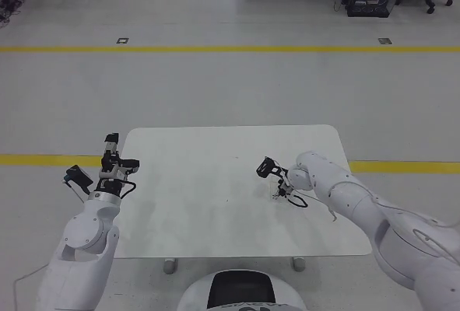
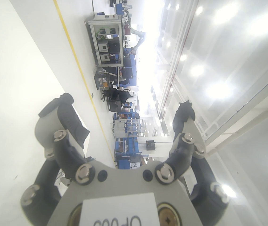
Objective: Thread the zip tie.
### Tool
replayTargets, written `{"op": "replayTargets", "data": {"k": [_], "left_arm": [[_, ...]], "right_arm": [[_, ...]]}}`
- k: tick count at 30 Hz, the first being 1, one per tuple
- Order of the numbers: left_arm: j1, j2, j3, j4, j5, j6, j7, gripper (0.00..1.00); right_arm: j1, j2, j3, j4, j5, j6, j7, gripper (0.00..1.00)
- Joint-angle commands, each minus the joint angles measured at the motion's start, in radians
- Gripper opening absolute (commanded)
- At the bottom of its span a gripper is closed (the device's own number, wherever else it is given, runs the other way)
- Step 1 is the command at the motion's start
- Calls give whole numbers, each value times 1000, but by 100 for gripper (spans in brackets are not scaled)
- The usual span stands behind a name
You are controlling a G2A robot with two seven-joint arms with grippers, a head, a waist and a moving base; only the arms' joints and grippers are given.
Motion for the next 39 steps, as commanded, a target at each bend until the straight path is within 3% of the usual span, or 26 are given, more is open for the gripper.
{"op": "replayTargets", "data": {"k": [1,21,39], "left_arm": [[0,0,0,0,0,0,0,100],[0,0,0,0,0,0,0,100],[0,0,0,0,0,0,0,100]], "right_arm": [[1,-8,0,15,-1,0,1,20],[8,-73,0,126,53,0,59,22],[8,-106,0,185,42,0,11,27]]}}
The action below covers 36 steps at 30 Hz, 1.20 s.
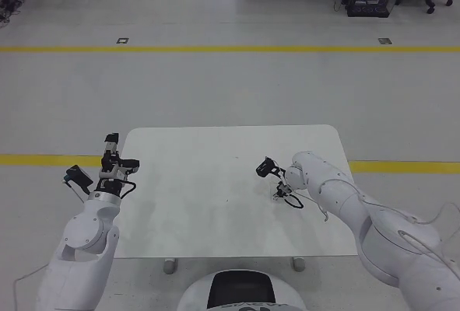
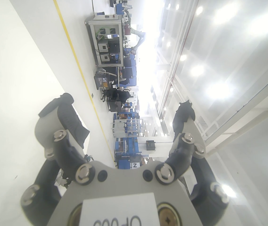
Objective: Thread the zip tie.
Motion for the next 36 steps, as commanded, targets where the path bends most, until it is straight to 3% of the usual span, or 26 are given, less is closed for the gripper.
{"op": "replayTargets", "data": {"k": [1,13,27,30,36], "left_arm": [[0,0,0,0,0,0,0,100],[0,0,0,0,0,0,0,100],[0,0,0,0,0,0,0,100],[0,0,0,0,0,0,0,100],[0,0,0,0,0,0,0,100]], "right_arm": [[1,-1,0,3,-3,0,-6,27],[6,-14,0,40,23,0,-17,29],[7,-52,0,97,67,0,15,28],[8,-57,0,103,71,0,22,25],[8,-61,0,112,74,0,26,8]]}}
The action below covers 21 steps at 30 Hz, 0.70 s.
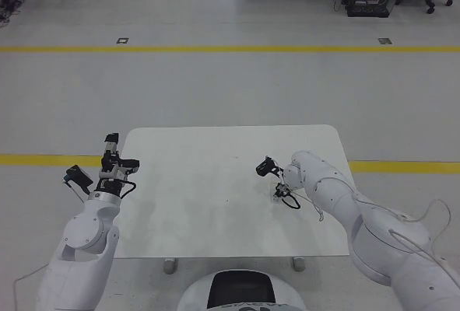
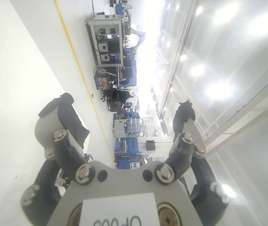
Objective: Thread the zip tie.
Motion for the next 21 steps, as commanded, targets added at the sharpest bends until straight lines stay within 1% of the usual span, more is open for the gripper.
{"op": "replayTargets", "data": {"k": [1,7,12,15,21], "left_arm": [[0,0,0,0,0,0,0,100],[0,0,0,0,0,0,0,100],[0,0,0,0,0,0,0,100],[0,0,0,0,0,0,0,100],[0,0,0,0,0,0,0,100]], "right_arm": [[0,-1,0,3,2,0,0,9],[4,-1,0,10,-17,0,-18,21],[5,-4,0,15,-47,0,-8,30],[4,-5,0,10,-57,0,-5,33],[4,1,0,-7,-58,0,1,34]]}}
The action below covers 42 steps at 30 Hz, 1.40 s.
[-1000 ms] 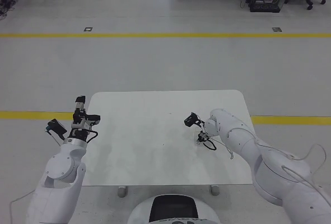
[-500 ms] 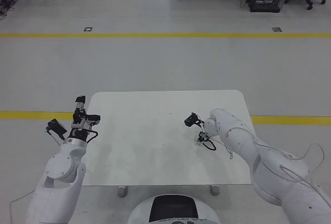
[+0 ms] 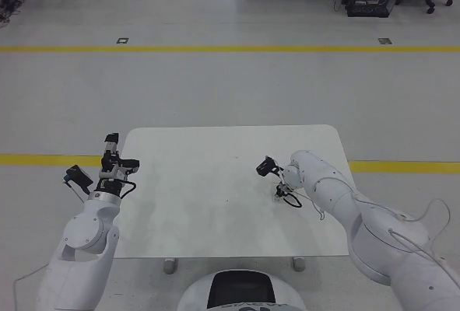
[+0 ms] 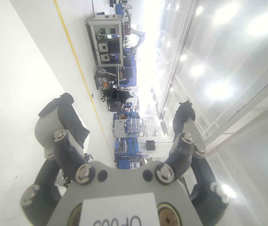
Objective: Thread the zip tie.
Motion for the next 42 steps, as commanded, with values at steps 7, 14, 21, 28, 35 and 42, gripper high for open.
{"op": "replayTargets", "data": {"k": [7,14,21,28,35,42], "left_arm": [[0,0,0,0,0,0,0,100],[0,0,0,0,0,0,0,100],[0,0,0,0,0,0,0,100],[0,0,0,0,0,0,0,100],[0,0,0,0,0,0,0,100],[0,0,0,0,0,0,0,100]], "right_arm": [[7,13,0,-29,0,0,28,35],[10,24,0,-55,-5,0,66,34],[11,31,0,-73,-4,0,116,36],[8,30,0,-72,3,0,126,36],[-2,25,0,-56,-22,0,45,33],[-10,23,0,-53,-50,0,12,30]]}}
